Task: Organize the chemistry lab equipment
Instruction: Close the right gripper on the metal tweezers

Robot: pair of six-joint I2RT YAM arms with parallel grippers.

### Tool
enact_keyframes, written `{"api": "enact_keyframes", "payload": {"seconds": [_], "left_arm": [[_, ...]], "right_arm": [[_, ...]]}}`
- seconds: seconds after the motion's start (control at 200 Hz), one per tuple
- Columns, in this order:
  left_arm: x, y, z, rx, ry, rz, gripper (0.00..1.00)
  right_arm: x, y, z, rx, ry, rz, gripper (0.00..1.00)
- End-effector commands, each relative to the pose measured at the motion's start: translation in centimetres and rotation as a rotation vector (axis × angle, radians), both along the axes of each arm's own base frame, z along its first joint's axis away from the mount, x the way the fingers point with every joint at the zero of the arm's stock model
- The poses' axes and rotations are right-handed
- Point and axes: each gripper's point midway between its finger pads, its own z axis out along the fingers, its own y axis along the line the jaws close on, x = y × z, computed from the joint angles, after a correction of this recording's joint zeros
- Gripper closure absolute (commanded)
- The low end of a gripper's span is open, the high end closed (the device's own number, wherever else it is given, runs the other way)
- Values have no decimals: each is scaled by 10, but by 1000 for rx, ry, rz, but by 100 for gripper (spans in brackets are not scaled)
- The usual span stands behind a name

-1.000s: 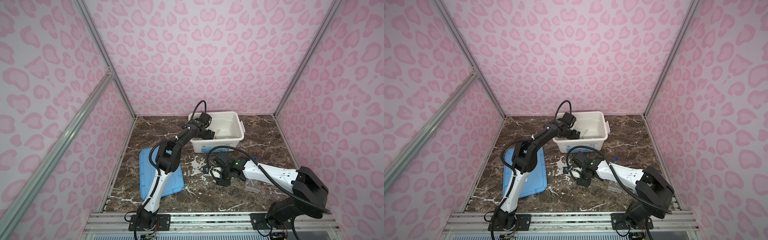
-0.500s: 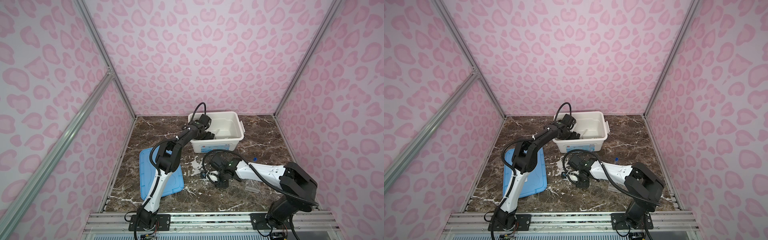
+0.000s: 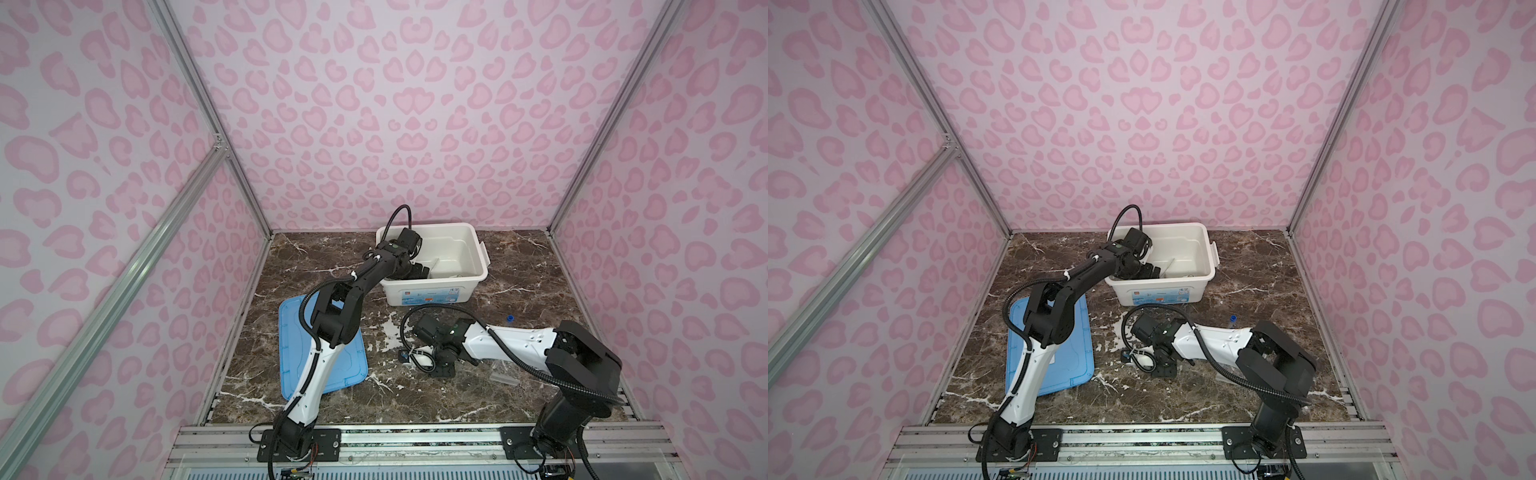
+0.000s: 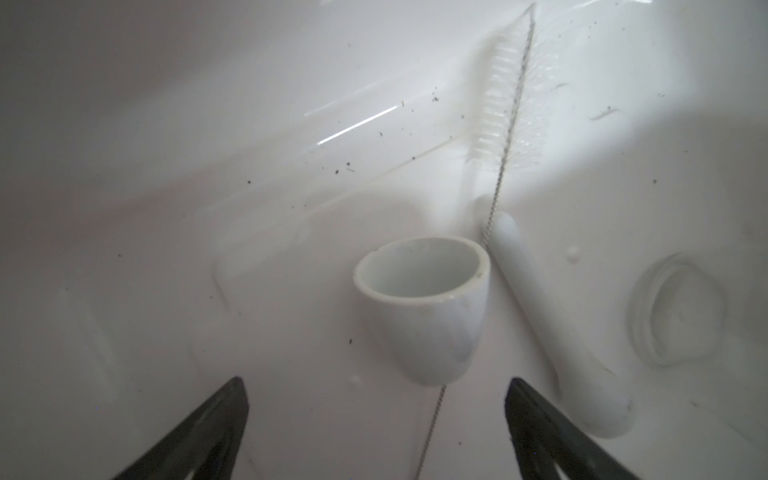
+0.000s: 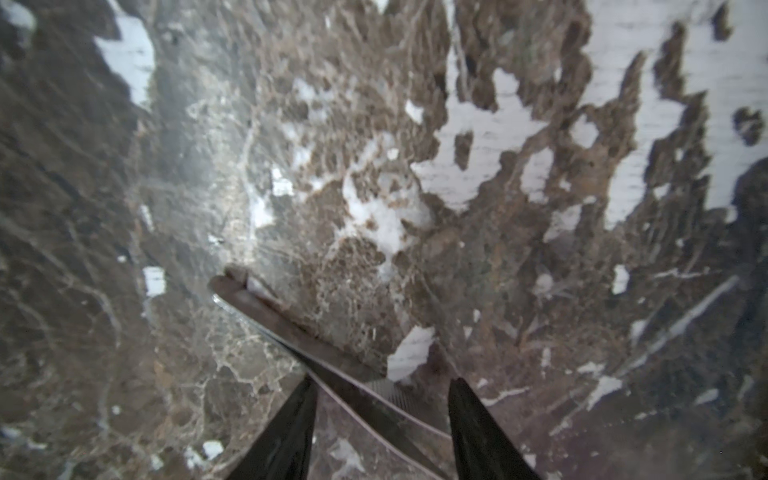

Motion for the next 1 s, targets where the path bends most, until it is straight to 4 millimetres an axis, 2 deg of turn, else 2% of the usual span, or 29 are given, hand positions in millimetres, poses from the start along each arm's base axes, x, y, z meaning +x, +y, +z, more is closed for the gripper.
{"api": "enact_keyframes", "payload": {"seconds": [0.0, 0.26, 0.555, 0.785, 0.995], "left_arm": [[-7, 1, 206, -218, -322, -7, 2], [-12, 1, 224, -247, -343, -10, 2], [-15, 3, 228, -252, -339, -7, 2], [-17, 7, 250, -264, -385, 0, 2], [-20, 10, 263, -271, -410, 4, 2]], "right_arm": [[1, -4, -5, -35, -13, 11, 51], [0, -7, -12, -66, -16, 25, 63], [1, -9, -13, -72, -31, 26, 81], [4, -5, -4, -37, -52, 12, 92], [8, 8, 18, 57, -75, -15, 97]]}}
